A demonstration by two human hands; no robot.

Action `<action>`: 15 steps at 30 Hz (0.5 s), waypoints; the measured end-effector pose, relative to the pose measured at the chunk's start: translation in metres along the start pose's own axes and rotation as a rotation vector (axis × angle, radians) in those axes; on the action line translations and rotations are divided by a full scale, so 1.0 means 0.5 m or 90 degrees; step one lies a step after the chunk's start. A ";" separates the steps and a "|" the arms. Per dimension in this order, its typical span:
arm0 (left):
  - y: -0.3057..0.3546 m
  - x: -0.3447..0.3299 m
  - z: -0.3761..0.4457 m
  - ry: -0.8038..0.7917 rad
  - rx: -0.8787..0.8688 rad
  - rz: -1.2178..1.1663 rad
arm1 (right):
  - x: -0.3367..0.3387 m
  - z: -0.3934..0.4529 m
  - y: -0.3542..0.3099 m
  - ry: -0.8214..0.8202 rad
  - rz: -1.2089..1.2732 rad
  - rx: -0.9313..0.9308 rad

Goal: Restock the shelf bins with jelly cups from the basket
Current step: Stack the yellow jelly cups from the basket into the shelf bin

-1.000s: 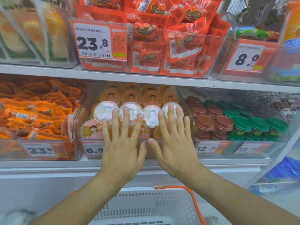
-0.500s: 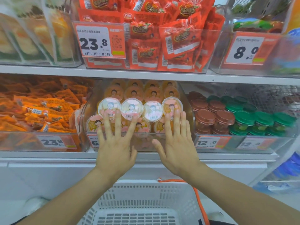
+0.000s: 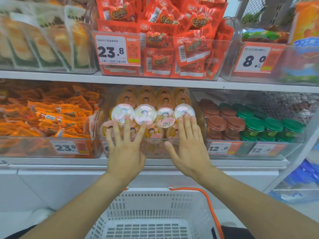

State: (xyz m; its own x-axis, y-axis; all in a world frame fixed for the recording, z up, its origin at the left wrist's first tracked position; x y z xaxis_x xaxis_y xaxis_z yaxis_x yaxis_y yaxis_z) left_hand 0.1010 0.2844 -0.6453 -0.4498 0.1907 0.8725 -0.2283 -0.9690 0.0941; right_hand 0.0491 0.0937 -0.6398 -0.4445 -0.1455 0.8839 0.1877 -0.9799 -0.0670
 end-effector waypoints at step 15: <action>-0.044 0.045 -0.088 -0.095 -0.082 -0.240 | -0.001 -0.106 -0.125 0.089 0.246 0.247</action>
State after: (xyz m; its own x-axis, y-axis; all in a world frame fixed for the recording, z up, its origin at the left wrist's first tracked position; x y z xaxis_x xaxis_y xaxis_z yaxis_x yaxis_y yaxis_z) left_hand 0.0582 0.3170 -0.6489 -0.1860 0.4939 0.8494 -0.4637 -0.8063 0.3673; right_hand -0.0091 0.1478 -0.6605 -0.3861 -0.5266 0.7574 0.6566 -0.7336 -0.1753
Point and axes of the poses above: each hand's wrist, its own z-axis towards the middle knuckle, its own x-axis out of the back of the hand, y = z × x, the point moved 4 cm from there along z, towards the middle knuckle, and after that the axes turned 13 degrees about x, right-handed, at the moved point
